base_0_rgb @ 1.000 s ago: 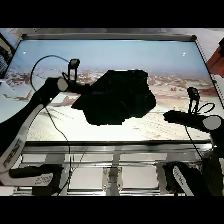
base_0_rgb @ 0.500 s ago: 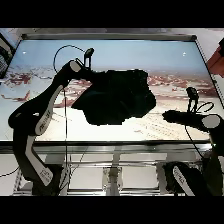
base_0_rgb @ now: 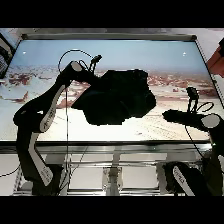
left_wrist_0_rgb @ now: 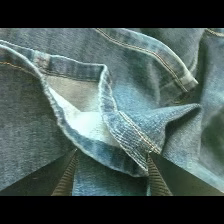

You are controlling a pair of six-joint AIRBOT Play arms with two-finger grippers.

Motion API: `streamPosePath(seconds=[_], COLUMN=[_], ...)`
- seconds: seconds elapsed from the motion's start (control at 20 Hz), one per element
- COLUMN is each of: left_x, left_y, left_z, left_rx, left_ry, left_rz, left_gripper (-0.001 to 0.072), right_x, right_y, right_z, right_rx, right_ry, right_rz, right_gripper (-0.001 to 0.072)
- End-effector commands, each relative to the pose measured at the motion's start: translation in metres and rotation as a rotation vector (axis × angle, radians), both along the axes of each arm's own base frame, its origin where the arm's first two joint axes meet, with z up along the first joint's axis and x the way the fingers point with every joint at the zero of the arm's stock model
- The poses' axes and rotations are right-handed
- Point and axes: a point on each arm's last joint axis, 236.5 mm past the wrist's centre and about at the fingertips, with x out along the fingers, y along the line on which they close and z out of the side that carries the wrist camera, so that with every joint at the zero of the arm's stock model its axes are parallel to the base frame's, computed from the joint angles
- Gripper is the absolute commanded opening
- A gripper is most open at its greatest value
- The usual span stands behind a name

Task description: Fold the clothes and pants, and hang the long-sleeved shirts on hangers.

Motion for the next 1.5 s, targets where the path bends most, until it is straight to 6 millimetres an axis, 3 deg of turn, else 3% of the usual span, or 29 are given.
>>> streamPosePath(seconds=[0.0,0.15,0.4,0.6,0.95,1.2,1.35,1.45], left_x=[-0.002,0.004,-0.006,-0.007,-0.01,0.013,0.016,0.014], left_y=[-0.003,0.006,0.011,0.001,-0.012,-0.018,-0.031,-0.036], left_z=[0.008,0.022,0.021,0.019,-0.01,0.001,0.014,0.015], left_rx=[-0.05,-0.125,-0.136,-0.135,-0.121,-0.172,-0.234,-0.236], left_ry=[-0.003,0.022,0.07,0.062,0.098,0.04,0.002,-0.007], left_rz=[-0.027,0.005,-0.024,-0.03,-0.034,0.047,0.038,0.026], left_gripper=[0.0498,0.0491,0.0492,0.0492,0.0492,0.0492,0.0484,0.0407], right_x=[0.0,0.0,0.0,0.0,0.0,0.0,0.0,0.0], right_y=[0.0,0.0,0.0,0.0,0.0,0.0,-0.001,-0.001], right_z=[0.0,0.0,0.0,0.0,0.0,0.0,0.0,0.0], right_rx=[0.001,0.001,0.001,0.001,0.001,0.0,-0.002,-0.002], right_ry=[0.0,0.001,0.001,0.0,0.001,0.0,0.001,0.001], right_rz=[-0.001,-0.001,-0.001,-0.001,-0.001,-0.001,-0.001,-0.001], right_gripper=[0.0093,0.0093,0.0093,0.0093,0.0093,0.0093,0.0093,0.0093])
